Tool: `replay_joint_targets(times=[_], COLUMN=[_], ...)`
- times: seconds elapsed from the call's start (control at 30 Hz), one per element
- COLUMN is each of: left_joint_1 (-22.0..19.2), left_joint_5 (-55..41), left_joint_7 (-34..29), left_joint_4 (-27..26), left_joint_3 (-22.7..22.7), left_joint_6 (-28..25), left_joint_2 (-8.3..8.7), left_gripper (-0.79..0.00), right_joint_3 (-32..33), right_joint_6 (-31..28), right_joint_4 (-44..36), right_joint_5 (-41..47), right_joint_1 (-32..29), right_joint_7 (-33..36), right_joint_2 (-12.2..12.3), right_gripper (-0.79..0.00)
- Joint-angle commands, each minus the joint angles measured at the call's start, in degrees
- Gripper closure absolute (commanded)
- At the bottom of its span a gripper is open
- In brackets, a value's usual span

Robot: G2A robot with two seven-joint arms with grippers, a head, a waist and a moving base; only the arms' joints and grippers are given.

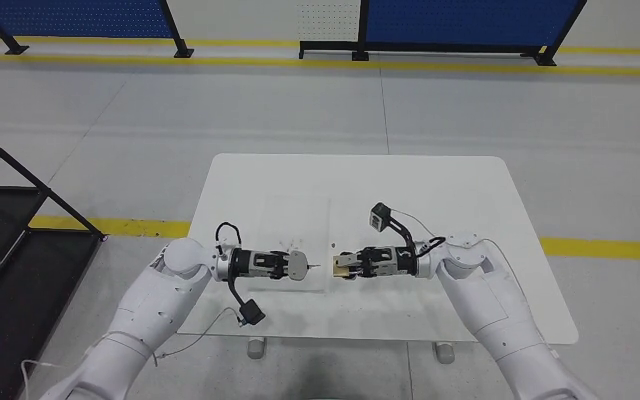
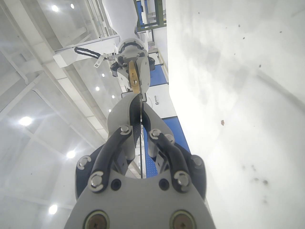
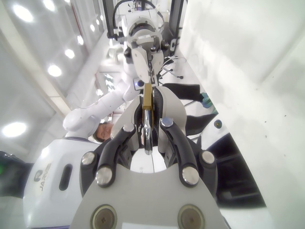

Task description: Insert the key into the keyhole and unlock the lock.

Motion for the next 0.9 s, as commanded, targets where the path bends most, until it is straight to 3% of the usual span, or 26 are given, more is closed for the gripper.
replay_joint_targets(times=[0.0, 0.87], left_joint_1=[0.42, 2.96], left_joint_5=[0.16, 1.26], left_joint_7=[-0.09, -4.31], left_joint_4=[-1.04, -6.09], left_joint_3=[-0.20, 0.39], left_joint_6=[-0.43, -3.35], left_joint_2=[0.20, 0.94], left_gripper=[0.000, 0.000], right_joint_3=[-0.33, -1.11], right_joint_6=[-0.44, -1.80], right_joint_4=[0.15, -0.11], right_joint_5=[-0.18, 0.09], right_joint_1=[0.17, -0.27], right_joint_7=[-0.08, -2.81], right_joint_2=[0.00, 0.14], right_gripper=[0.000, 0.000])
